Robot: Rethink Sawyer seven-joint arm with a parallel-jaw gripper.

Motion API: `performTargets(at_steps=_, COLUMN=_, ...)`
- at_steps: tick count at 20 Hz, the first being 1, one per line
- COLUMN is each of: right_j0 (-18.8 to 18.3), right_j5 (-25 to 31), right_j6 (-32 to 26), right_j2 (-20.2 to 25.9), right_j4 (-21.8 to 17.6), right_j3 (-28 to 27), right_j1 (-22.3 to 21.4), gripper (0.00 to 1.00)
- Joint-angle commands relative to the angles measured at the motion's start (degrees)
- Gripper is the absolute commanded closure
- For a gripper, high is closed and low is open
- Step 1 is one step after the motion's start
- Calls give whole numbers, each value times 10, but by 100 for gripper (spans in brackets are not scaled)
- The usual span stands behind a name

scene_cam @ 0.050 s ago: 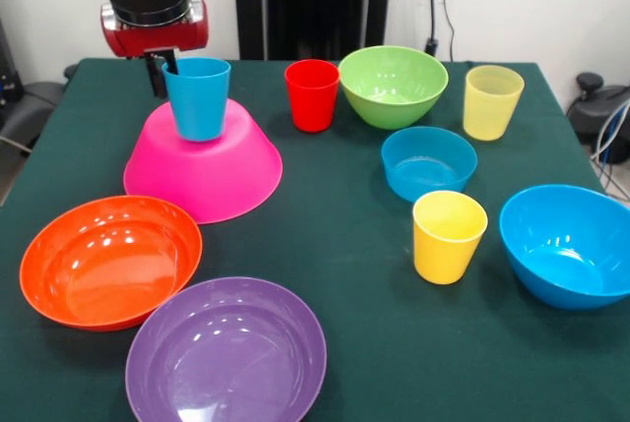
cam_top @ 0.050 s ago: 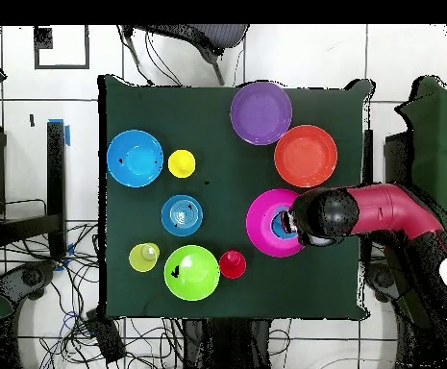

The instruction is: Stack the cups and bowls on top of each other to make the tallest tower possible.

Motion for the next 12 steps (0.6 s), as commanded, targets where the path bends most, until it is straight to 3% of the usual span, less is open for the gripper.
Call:
performTargets(at_steps=1, right_j0=24, right_j5=-2, right_j6=-94, right_j2=-38, right_j4=-60, right_j3=-24, right_j1=17, gripper=100)
performTargets(at_steps=6, right_j0=33, right_j5=47, right_j6=-120, right_j2=-49, right_j4=-61, right_j3=-31, right_j1=21, gripper=100)
performTargets(at_steps=12, right_j0=37, right_j5=52, right_j6=-122, right_j2=-54, right_j4=-58, right_j3=-31, right_j1=25, gripper=100)
